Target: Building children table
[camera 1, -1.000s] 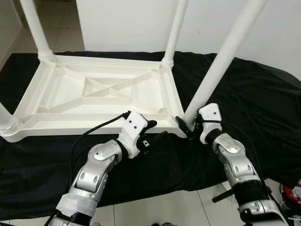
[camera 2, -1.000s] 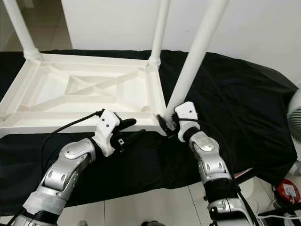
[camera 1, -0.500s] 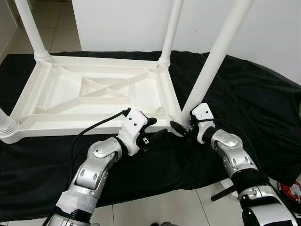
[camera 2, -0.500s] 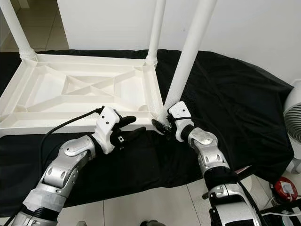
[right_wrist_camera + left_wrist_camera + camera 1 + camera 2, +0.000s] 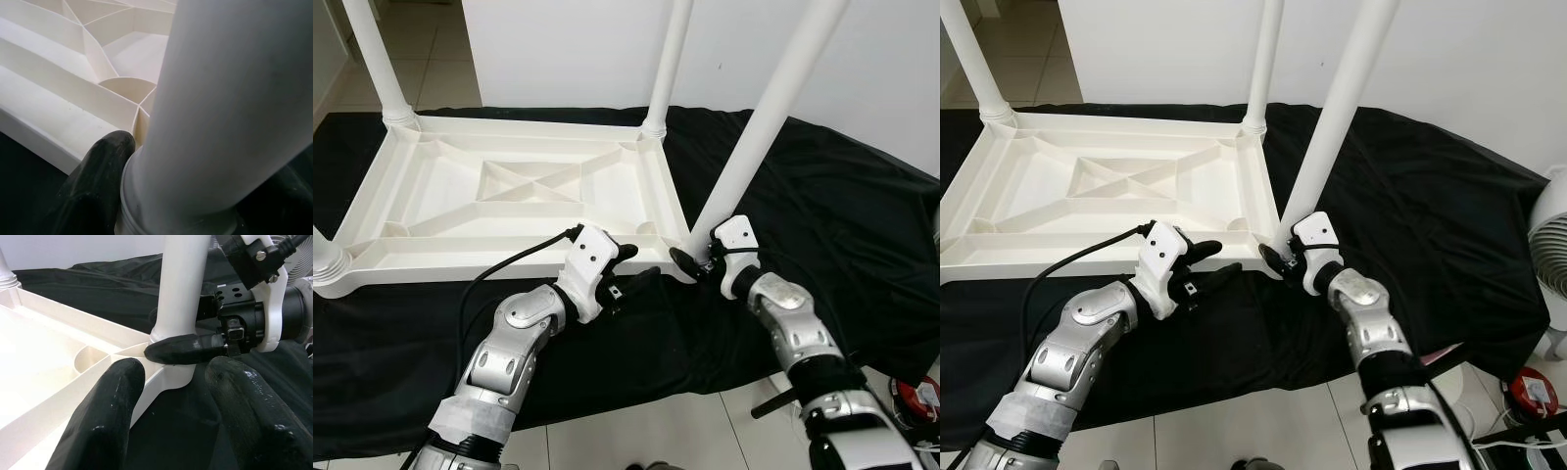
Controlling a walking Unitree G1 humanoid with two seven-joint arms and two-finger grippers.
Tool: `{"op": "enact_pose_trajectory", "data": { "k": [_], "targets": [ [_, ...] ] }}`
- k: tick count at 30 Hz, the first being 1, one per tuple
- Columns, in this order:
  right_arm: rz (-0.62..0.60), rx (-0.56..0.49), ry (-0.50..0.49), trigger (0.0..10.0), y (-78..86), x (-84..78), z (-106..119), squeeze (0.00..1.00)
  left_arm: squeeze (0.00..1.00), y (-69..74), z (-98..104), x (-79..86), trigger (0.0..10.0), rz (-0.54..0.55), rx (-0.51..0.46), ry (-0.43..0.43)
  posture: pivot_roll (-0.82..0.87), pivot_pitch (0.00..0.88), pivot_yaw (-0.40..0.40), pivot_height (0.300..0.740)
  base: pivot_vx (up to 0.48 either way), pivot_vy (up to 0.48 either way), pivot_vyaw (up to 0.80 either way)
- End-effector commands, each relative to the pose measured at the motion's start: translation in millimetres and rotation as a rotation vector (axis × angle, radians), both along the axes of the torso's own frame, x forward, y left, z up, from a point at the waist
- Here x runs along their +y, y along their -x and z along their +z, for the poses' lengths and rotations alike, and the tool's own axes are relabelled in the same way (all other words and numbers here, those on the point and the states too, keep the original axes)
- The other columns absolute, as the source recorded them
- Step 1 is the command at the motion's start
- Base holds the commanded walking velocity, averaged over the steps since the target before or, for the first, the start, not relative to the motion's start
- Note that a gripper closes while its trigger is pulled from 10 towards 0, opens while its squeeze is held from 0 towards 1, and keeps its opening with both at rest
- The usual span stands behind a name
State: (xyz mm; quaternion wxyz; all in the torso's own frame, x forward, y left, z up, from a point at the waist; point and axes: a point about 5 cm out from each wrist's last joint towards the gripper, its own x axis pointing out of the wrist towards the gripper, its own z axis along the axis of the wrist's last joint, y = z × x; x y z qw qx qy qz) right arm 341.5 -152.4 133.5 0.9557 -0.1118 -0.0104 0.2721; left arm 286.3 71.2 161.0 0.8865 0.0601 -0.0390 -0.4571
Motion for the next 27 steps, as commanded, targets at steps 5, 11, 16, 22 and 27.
{"op": "enact_pose_trajectory", "data": {
  "k": [5,11,16,22,27],
  "targets": [
    [-0.155,0.061,-0.075,0.0,5.4,8.2,-15,0.00,0.00,-1.4,-5,-1.9,10.0,0.053,0.018,0.001,0.07,0.077,-0.090,0.740,0.000,0.000,0.00],
    [-0.379,0.098,-0.171,0.0,10.4,23.3,-21,0.00,0.00,-3.1,-4,-3.4,10.0,0.054,0.018,0.008,0.06,0.074,-0.093,0.740,0.000,0.000,0.00],
    [-0.555,0.088,-0.252,0.0,11.2,37.8,-16,0.00,0.00,-2.4,-4,-3.6,10.0,0.052,0.018,0.011,0.07,0.071,-0.097,0.740,0.000,0.000,0.00],
    [-0.493,0.042,-0.289,0.0,12.5,43.4,-6,0.00,0.00,-1.8,-5,-4.1,10.0,0.053,0.019,0.012,0.07,0.068,-0.103,0.740,0.000,0.000,0.00],
    [-0.476,0.013,-0.292,10.0,13.9,38.6,-1,1.00,0.00,-2.1,-5,-2.5,10.0,0.058,0.017,0.011,0.07,0.062,-0.105,0.740,0.000,0.000,0.00]
  ]
}}
